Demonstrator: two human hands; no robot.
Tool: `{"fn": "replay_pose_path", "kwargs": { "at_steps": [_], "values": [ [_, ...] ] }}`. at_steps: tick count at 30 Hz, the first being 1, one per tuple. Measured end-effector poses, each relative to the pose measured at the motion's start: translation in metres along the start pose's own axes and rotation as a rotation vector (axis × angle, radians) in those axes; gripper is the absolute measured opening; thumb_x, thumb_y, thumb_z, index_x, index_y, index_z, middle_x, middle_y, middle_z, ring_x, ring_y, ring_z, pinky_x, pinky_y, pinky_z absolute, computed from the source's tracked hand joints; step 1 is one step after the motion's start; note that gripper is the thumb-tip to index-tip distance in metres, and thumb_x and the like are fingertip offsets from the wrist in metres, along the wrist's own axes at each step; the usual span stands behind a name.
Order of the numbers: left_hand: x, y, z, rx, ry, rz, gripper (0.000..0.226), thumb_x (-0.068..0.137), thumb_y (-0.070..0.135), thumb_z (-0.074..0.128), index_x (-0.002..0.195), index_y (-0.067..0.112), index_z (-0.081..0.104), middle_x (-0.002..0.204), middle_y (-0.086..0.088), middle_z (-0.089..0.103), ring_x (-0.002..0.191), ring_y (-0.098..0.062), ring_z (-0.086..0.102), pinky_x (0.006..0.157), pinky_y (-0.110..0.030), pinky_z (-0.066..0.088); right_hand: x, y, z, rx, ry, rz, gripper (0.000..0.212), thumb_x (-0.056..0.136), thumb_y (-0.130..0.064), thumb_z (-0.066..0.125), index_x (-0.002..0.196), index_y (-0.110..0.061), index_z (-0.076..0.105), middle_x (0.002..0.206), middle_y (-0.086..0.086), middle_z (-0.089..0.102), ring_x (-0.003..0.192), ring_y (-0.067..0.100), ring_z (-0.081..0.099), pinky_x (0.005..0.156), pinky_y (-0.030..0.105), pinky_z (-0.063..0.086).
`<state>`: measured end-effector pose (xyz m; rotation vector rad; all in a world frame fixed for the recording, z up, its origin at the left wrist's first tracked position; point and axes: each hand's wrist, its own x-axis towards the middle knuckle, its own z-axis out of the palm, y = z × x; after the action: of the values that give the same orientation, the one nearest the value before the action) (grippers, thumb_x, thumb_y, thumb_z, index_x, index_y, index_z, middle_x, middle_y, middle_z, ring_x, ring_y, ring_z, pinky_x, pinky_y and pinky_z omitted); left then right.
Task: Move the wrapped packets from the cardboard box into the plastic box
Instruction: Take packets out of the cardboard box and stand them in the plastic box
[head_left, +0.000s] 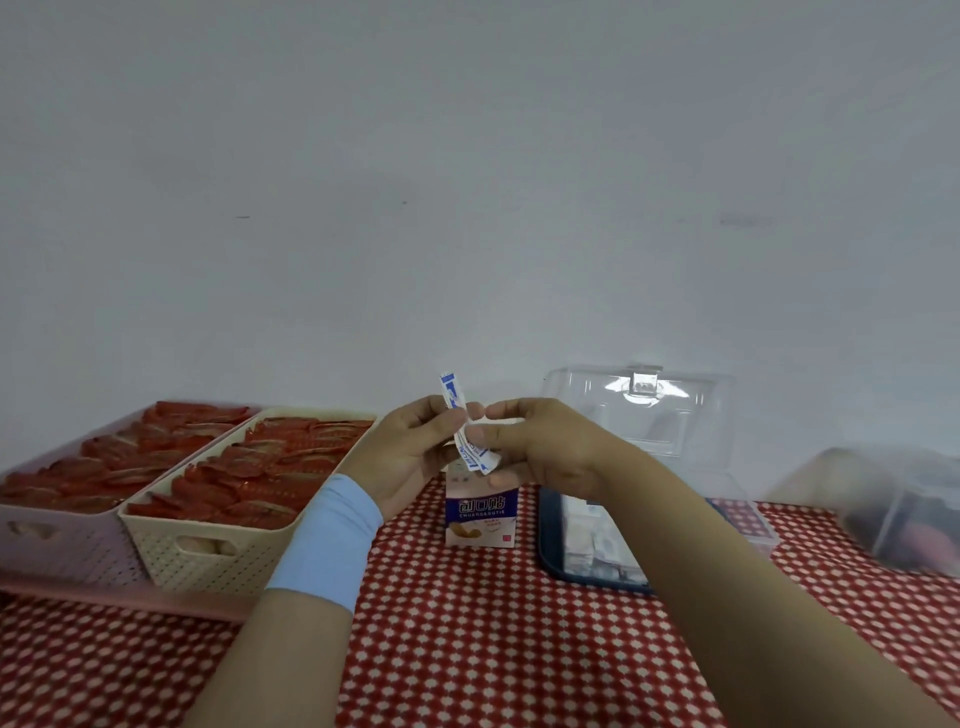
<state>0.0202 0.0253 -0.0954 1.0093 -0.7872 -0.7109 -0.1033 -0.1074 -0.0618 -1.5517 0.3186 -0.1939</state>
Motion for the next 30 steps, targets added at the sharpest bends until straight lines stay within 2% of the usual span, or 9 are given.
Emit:
{"fn": "replay_pose_path", "kwargs": {
  "at_steps": [3, 5, 8, 11, 14, 17, 23, 27, 30],
  "values": [
    [0.005, -0.007, -0.006, 0.039, 0.127, 0.048, 0.023, 0.076, 0.022, 0.07, 0.091, 0.005, 0.065, 0.104, -0.007, 0.076, 0.097, -0.02, 0.072, 0.081, -0.033, 0.057, 0.014, -0.003, -0.01, -0.363, 0.226, -0.147, 0.024, 0.089, -0.017, 0.074, 0.11, -0.008, 0.066, 0.096, 0.011, 0.075, 0.069, 0.016, 0.07, 0.057, 0.028, 0.055],
    [0.005, -0.009, -0.01, 0.057, 0.19, 0.044, 0.03, 0.078, 0.022, 0.072, 0.096, 0.0, 0.062, 0.103, -0.009, 0.076, 0.097, -0.024, 0.073, 0.075, -0.033, 0.058, 0.026, -0.003, -0.015, -0.724, 0.34, -0.243, 0.01, 0.089, -0.017, 0.072, 0.099, -0.018, 0.073, 0.088, -0.005, 0.071, 0.074, 0.009, 0.067, 0.067, 0.026, 0.053],
    [0.006, -0.012, -0.016, 0.141, 0.234, 0.013, 0.025, 0.084, 0.021, 0.072, 0.094, 0.0, 0.061, 0.098, -0.014, 0.074, 0.085, -0.027, 0.075, 0.07, -0.036, 0.059, 0.041, -0.003, -0.013, -1.132, 0.337, -0.199, 0.01, 0.088, -0.024, 0.072, 0.096, -0.029, 0.077, 0.09, -0.016, 0.069, 0.089, 0.007, 0.065, 0.078, 0.025, 0.05],
    [0.008, -0.013, -0.021, 0.198, 0.271, 0.016, 0.016, 0.09, 0.016, 0.068, 0.084, 0.004, 0.06, 0.107, -0.021, 0.072, 0.09, -0.031, 0.074, 0.077, -0.043, 0.059, 0.056, 0.001, -0.007, -1.385, 0.311, -0.135, 0.011, 0.087, -0.028, 0.073, 0.096, -0.028, 0.078, 0.095, -0.011, 0.074, 0.09, 0.011, 0.067, 0.078, 0.03, 0.055],
    [0.011, -0.01, -0.024, 0.21, 0.279, 0.035, 0.016, 0.09, 0.014, 0.068, 0.086, 0.002, 0.058, 0.107, -0.023, 0.071, 0.089, -0.032, 0.074, 0.077, -0.043, 0.061, 0.068, 0.007, -0.004, -1.478, 0.275, -0.063, 0.012, 0.085, -0.027, 0.073, 0.094, -0.022, 0.077, 0.089, -0.004, 0.075, 0.082, 0.016, 0.069, 0.076, 0.035, 0.06],
    [0.013, -0.008, -0.027, 0.247, 0.282, 0.042, 0.018, 0.089, 0.014, 0.071, 0.086, 0.002, 0.058, 0.097, -0.024, 0.068, 0.089, -0.033, 0.075, 0.076, -0.041, 0.062, 0.076, 0.012, -0.003, -1.466, 0.27, -0.039, 0.014, 0.086, -0.023, 0.07, 0.098, -0.02, 0.076, 0.089, -0.002, 0.073, 0.082, 0.017, 0.069, 0.075, 0.036, 0.061],
    [0.013, -0.008, -0.029, 0.263, 0.303, 0.035, 0.019, 0.088, 0.014, 0.073, 0.09, 0.002, 0.06, 0.091, -0.017, 0.069, 0.088, -0.031, 0.075, 0.076, -0.042, 0.062, 0.076, 0.014, -0.007, -1.345, 0.229, -0.025, 0.016, 0.088, -0.017, 0.068, 0.096, -0.027, 0.079, 0.094, -0.006, 0.074, 0.086, 0.016, 0.067, 0.08, 0.036, 0.06],
    [0.013, -0.007, -0.026, 0.256, 0.305, 0.031, 0.018, 0.088, 0.013, 0.073, 0.09, 0.001, 0.06, 0.087, -0.015, 0.069, 0.087, -0.031, 0.075, 0.072, -0.038, 0.062, 0.07, 0.016, -0.005, -1.384, 0.224, -0.033, 0.023, 0.089, -0.013, 0.065, 0.102, -0.027, 0.078, 0.101, -0.004, 0.072, 0.089, 0.017, 0.067, 0.079, 0.036, 0.061],
    [0.014, -0.006, -0.021, 0.282, 0.298, 0.037, 0.018, 0.088, 0.014, 0.073, 0.086, 0.002, 0.059, 0.086, -0.014, 0.071, 0.087, -0.03, 0.075, 0.072, -0.037, 0.062, 0.064, 0.013, -0.006, -1.395, 0.296, -0.091, 0.025, 0.09, -0.012, 0.063, 0.104, -0.029, 0.075, 0.103, -0.006, 0.072, 0.091, 0.015, 0.066, 0.077, 0.031, 0.058]
  ]
}}
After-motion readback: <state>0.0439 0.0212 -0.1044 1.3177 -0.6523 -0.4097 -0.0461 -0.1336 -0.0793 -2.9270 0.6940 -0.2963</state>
